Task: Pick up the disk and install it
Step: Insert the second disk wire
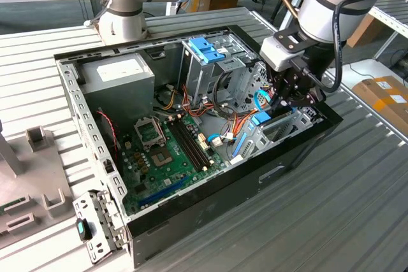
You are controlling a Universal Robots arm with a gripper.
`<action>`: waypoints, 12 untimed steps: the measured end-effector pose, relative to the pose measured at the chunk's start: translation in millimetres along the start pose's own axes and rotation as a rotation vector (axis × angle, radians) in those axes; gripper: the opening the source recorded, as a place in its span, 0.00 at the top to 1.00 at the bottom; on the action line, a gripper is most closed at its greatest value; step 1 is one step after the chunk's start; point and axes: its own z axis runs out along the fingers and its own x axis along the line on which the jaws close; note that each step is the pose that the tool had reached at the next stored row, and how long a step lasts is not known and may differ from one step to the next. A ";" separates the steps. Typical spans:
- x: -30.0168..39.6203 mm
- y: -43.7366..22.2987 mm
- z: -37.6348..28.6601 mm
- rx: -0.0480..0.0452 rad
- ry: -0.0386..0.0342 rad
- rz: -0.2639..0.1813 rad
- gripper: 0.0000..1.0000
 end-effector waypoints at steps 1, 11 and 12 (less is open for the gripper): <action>0.0 0.7 -0.2 0.0000 0.0000 0.000 0.84; -5.5 3.7 -0.3 0.0090 -0.0001 0.000 0.84; -5.6 3.6 -0.2 0.0176 -0.0002 -0.001 0.84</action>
